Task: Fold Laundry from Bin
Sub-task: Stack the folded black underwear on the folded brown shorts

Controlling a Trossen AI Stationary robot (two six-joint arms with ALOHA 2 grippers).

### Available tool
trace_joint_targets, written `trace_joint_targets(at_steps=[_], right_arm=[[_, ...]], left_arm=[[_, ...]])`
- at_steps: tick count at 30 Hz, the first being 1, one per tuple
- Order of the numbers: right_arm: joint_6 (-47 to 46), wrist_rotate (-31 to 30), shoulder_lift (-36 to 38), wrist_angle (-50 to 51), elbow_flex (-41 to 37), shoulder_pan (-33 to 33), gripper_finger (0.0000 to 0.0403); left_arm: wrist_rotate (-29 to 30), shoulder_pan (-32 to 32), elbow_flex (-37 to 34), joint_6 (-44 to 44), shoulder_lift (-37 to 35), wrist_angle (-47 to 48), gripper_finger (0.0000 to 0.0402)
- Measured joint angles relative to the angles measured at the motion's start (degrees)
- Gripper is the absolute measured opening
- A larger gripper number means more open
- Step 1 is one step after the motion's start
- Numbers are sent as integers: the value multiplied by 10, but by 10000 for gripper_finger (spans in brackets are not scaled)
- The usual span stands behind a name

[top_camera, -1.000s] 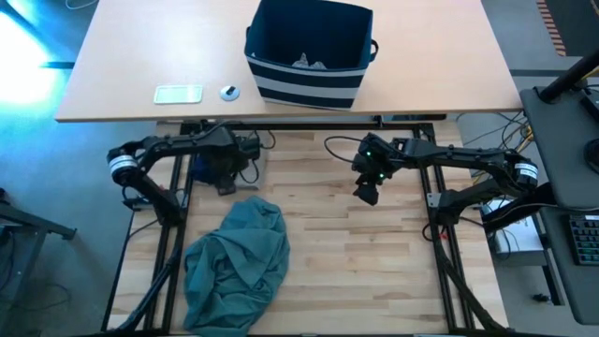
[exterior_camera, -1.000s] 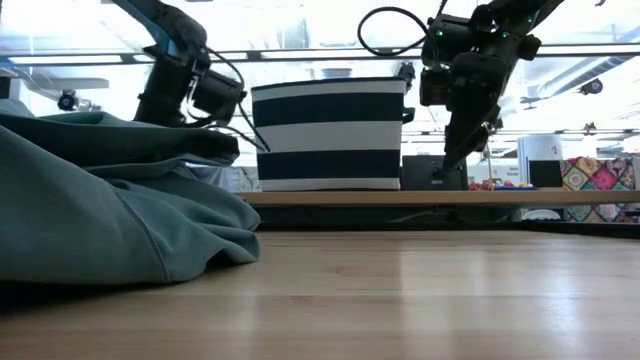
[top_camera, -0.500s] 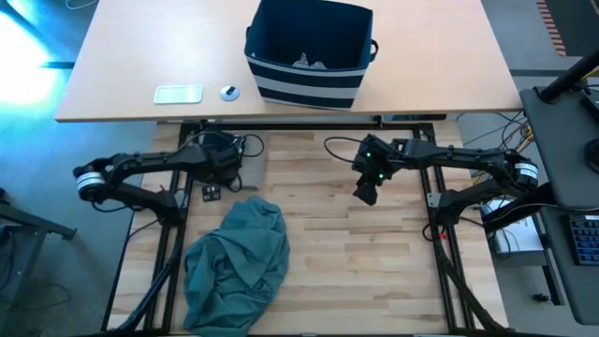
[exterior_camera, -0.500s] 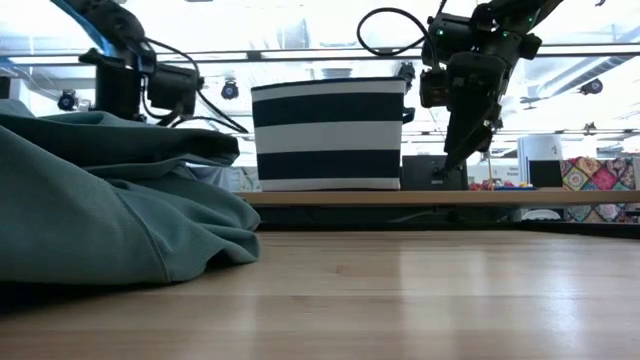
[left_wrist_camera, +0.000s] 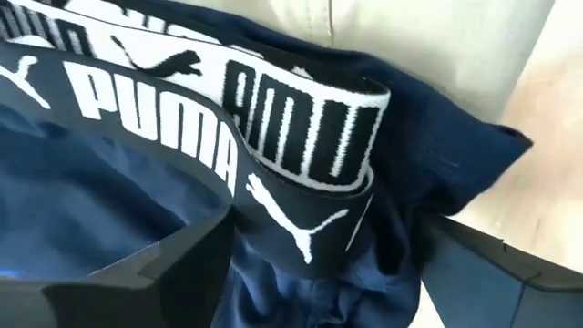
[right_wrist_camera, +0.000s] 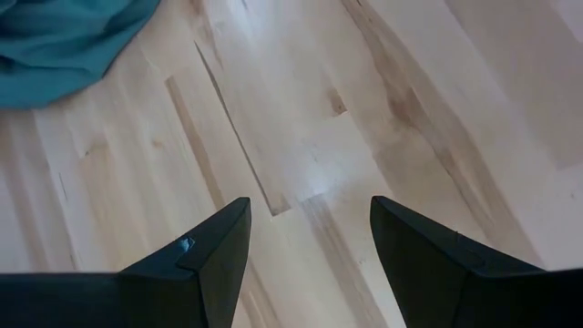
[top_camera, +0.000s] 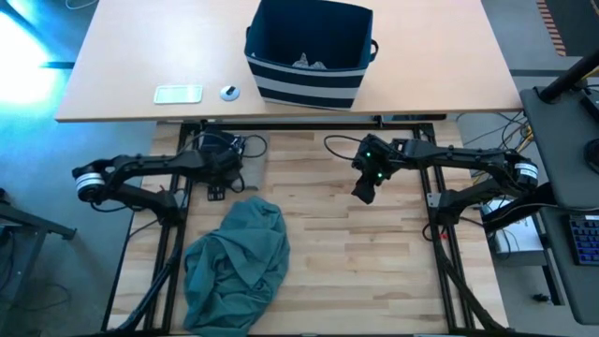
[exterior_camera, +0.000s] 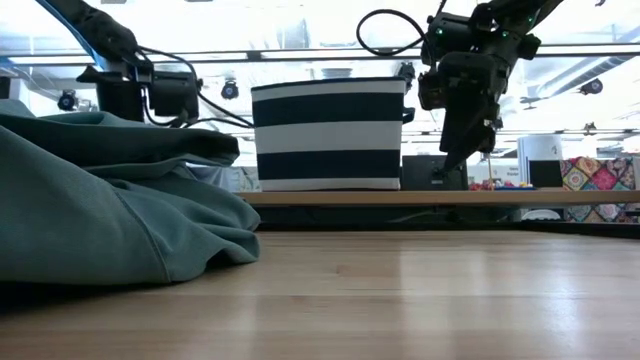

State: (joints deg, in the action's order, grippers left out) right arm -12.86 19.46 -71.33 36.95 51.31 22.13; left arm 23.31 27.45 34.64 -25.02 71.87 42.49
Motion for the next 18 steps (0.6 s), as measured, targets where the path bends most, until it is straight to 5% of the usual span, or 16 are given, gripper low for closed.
trace_joint_targets(at_steps=[5, 14, 18], right_arm=[[-6, 0, 0, 0, 0, 0, 219], [-8, 0, 0, -6, 0, 0, 219], [-8, 0, 0, -6, 0, 0, 219]], left_arm=[[0, 1, 24, 24, 16, 11, 243], [-22, 11, 55, 57, 62, 12, 19], [-48, 10, 100, 104, 76, 30, 16]])
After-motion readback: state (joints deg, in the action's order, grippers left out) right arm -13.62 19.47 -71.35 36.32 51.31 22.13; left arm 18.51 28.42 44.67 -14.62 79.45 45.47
